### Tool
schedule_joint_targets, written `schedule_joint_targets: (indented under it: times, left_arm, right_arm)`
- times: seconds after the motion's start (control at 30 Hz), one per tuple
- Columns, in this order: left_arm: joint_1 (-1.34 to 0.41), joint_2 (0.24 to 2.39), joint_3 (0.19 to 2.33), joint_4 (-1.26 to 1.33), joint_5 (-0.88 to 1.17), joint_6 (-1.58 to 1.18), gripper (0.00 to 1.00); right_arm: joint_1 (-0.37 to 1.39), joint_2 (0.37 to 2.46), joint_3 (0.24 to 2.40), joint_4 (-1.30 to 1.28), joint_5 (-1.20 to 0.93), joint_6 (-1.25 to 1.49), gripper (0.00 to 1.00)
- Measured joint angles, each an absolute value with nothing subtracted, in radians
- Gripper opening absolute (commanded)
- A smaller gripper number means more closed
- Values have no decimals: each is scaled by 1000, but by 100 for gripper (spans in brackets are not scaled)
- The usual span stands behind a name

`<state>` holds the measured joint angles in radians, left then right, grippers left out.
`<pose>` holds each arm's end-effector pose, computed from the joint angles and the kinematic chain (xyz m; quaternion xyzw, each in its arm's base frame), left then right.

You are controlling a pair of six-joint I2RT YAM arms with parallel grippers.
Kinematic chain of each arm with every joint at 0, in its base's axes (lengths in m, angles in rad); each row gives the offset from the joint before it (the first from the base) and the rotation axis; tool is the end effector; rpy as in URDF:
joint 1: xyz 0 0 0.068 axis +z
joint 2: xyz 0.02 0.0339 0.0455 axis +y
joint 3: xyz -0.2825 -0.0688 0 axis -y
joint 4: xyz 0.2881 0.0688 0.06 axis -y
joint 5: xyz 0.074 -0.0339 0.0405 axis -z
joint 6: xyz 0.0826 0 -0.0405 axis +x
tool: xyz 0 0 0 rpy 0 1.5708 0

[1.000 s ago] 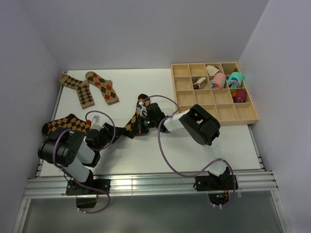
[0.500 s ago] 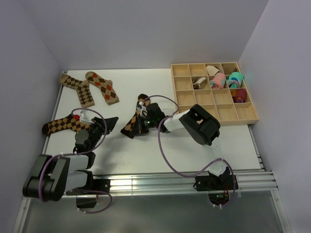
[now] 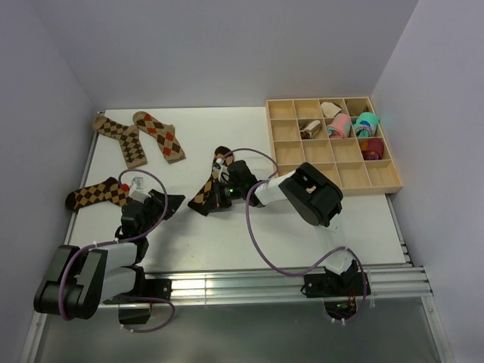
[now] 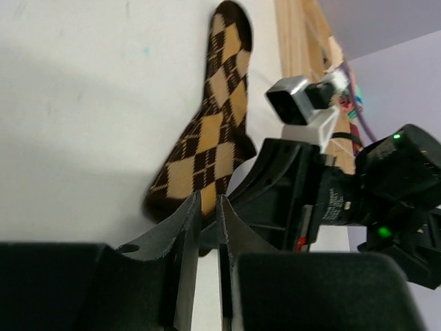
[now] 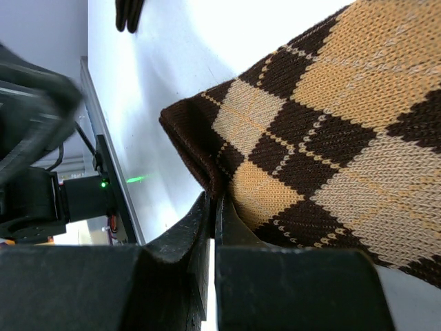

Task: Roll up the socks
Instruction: Roll the sock at the center of the board.

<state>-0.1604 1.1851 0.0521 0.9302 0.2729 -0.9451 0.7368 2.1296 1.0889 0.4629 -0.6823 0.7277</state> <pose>0.2340 -0.0604 0.1088 -0.2142 0.7424 -0.4184 0.4774 0.3226 0.3630 0.0594 -0.1631 0.8279 0.5189 0.1372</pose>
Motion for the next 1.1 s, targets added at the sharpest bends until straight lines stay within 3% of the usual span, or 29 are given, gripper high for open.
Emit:
schedule_joint_targets:
  times: [0.43, 1.1]
  left_arm:
    - [-253, 1230, 65, 635, 229, -1002, 19]
    - [-260, 1318, 120, 745, 230, -1003, 15]
  right_arm:
    - [737, 2130, 1089, 463, -682, 728, 0]
    - [733, 2130, 1089, 463, -685, 728, 0]
